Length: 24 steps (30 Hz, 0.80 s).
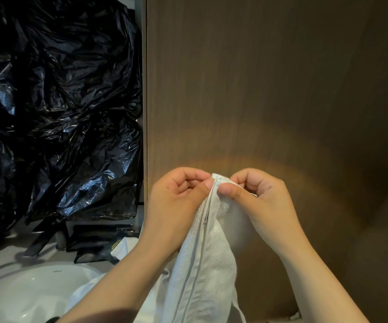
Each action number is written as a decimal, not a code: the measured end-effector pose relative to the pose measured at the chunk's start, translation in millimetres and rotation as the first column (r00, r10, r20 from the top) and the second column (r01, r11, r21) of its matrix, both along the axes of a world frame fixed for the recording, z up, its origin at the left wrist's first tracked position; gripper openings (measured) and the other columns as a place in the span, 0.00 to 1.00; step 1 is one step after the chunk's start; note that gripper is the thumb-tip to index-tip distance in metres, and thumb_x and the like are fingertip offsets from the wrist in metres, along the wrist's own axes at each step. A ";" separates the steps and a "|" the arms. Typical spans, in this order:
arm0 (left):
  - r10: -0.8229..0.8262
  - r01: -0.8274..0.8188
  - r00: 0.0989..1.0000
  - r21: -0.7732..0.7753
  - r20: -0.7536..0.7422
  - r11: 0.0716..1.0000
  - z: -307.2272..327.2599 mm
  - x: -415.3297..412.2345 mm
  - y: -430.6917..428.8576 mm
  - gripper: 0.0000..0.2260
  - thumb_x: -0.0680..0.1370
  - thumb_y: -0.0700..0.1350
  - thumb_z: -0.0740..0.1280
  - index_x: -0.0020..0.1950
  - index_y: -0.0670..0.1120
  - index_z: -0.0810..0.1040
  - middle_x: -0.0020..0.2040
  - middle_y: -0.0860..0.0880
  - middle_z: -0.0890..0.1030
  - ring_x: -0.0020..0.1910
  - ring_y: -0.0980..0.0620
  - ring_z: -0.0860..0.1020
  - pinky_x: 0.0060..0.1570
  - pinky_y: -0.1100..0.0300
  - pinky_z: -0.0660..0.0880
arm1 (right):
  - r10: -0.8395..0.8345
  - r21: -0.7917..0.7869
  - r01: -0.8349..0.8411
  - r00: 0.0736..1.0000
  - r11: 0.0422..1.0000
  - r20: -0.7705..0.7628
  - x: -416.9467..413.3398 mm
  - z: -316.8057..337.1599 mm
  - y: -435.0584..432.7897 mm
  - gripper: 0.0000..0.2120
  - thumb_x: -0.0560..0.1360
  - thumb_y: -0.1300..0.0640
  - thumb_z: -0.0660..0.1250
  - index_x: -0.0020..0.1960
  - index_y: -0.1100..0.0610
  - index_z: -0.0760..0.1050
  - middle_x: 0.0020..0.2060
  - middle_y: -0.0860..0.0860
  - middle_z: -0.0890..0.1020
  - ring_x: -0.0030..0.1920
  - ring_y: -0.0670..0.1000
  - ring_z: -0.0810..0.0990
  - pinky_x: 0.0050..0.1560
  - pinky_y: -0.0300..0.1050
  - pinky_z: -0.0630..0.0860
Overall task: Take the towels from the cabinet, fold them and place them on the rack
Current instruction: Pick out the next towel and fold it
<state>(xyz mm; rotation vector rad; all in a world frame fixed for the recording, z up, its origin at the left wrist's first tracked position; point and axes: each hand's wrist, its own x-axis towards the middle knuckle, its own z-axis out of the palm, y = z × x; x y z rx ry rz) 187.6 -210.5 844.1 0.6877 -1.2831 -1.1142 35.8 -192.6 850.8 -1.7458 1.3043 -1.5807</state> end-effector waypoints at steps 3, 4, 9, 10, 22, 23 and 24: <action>-0.050 0.050 0.998 0.002 0.026 0.999 0.2 4.7 0.4 0.04 0.73 0.39 0.71 0.48 0.43 0.83 0.42 0.43 0.85 0.39 0.51 0.83 0.42 0.62 0.81 | -0.038 -0.018 0.039 0.999 0.999 0.003 -2.8 1.4 -1.8 0.17 0.62 0.39 0.72 0.36 0.53 0.80 0.32 0.47 0.81 0.33 0.42 0.77 0.32 0.31 0.72; -0.063 0.064 0.997 -0.011 0.053 0.998 -0.5 6.4 0.7 0.05 0.74 0.39 0.71 0.49 0.43 0.83 0.43 0.44 0.85 0.42 0.50 0.84 0.45 0.61 0.81 | -0.046 -0.020 0.047 0.999 0.999 0.010 -4.2 1.6 -2.4 0.17 0.62 0.40 0.72 0.36 0.54 0.80 0.32 0.47 0.81 0.33 0.42 0.77 0.32 0.31 0.72; -0.052 0.062 0.994 -0.097 0.098 0.993 -3.8 9.6 4.8 0.11 0.70 0.34 0.73 0.51 0.44 0.83 0.46 0.48 0.86 0.45 0.52 0.84 0.45 0.66 0.79 | -0.044 -0.031 0.045 0.999 0.999 0.027 -4.5 2.7 -5.1 0.18 0.62 0.42 0.73 0.37 0.57 0.81 0.30 0.48 0.81 0.31 0.42 0.77 0.31 0.30 0.71; -0.036 0.046 0.995 -0.106 0.092 0.993 -4.5 9.6 5.0 0.12 0.69 0.33 0.74 0.51 0.43 0.83 0.45 0.48 0.86 0.45 0.52 0.84 0.45 0.65 0.79 | -0.042 -0.033 0.043 0.999 0.999 0.027 -3.2 3.1 -5.4 0.18 0.63 0.42 0.73 0.37 0.58 0.81 0.30 0.48 0.81 0.31 0.42 0.77 0.31 0.29 0.71; 0.108 -0.110 0.993 -0.035 -0.053 0.993 6.3 37.4 -13.7 0.09 0.70 0.32 0.73 0.45 0.45 0.85 0.38 0.46 0.85 0.34 0.52 0.83 0.35 0.64 0.78 | -0.028 -0.041 0.008 0.865 0.999 -0.501 -54.8 -22.7 -12.0 0.26 0.74 0.30 0.61 0.39 0.52 0.78 0.35 0.51 0.80 0.43 0.51 0.80 0.54 0.29 0.71; 0.107 -0.107 0.992 -0.010 -0.063 0.994 6.7 40.2 -15.4 0.09 0.70 0.32 0.73 0.43 0.46 0.85 0.36 0.46 0.85 0.33 0.53 0.82 0.34 0.64 0.78 | -0.032 -0.028 0.021 0.840 0.999 -0.541 -59.6 -27.2 -12.6 0.28 0.75 0.29 0.58 0.38 0.54 0.77 0.35 0.52 0.79 0.45 0.52 0.79 0.57 0.24 0.65; 0.108 -0.107 0.993 0.011 -0.054 0.994 7.0 41.5 -16.5 0.09 0.70 0.33 0.73 0.42 0.46 0.85 0.35 0.45 0.84 0.32 0.53 0.82 0.33 0.64 0.78 | -0.047 -0.028 0.037 0.814 0.999 -0.579 -62.0 -30.1 -12.9 0.29 0.75 0.30 0.56 0.38 0.54 0.76 0.35 0.52 0.79 0.48 0.52 0.77 0.58 0.21 0.61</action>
